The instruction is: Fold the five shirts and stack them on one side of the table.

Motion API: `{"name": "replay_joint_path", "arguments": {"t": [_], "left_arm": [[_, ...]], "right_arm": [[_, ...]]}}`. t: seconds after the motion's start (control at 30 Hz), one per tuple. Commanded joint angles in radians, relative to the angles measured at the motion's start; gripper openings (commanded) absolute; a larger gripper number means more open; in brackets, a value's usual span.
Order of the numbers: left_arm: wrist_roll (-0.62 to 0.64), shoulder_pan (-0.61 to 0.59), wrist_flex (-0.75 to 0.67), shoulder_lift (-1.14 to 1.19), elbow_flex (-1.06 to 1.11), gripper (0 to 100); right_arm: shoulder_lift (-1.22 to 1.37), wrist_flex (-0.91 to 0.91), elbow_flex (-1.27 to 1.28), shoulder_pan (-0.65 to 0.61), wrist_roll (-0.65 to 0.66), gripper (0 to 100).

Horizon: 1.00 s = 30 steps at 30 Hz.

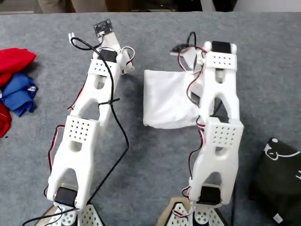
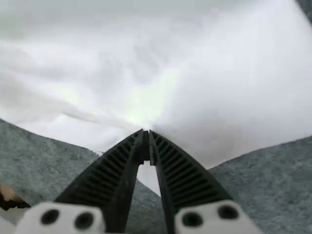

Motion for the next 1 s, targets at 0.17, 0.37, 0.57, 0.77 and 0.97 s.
{"name": "replay_joint_path", "arguments": {"t": [0.17,0.37,0.57,0.77,0.97], "left_arm": [[-0.003,-0.003,-0.006,-0.015,-0.052,2],[-0.005,-0.003,-0.006,-0.015,-0.052,2],[-0.005,-0.003,-0.006,-0.015,-0.052,2],[-0.005,0.021,0.005,-0.024,-0.064,2],[-0.061,0.063,0.227,-0.07,-0.311,2]], "right_arm": [[-0.275,0.015,0.274,0.079,0.04,0.5],[-0.344,-0.06,0.456,0.107,0.064,0.5],[-0.328,-0.313,0.573,0.084,-0.009,0.5],[-0.429,-0.08,0.232,0.054,-0.084,0.5],[-0.512,0.018,0.064,0.105,-0.12,0.5]]}}
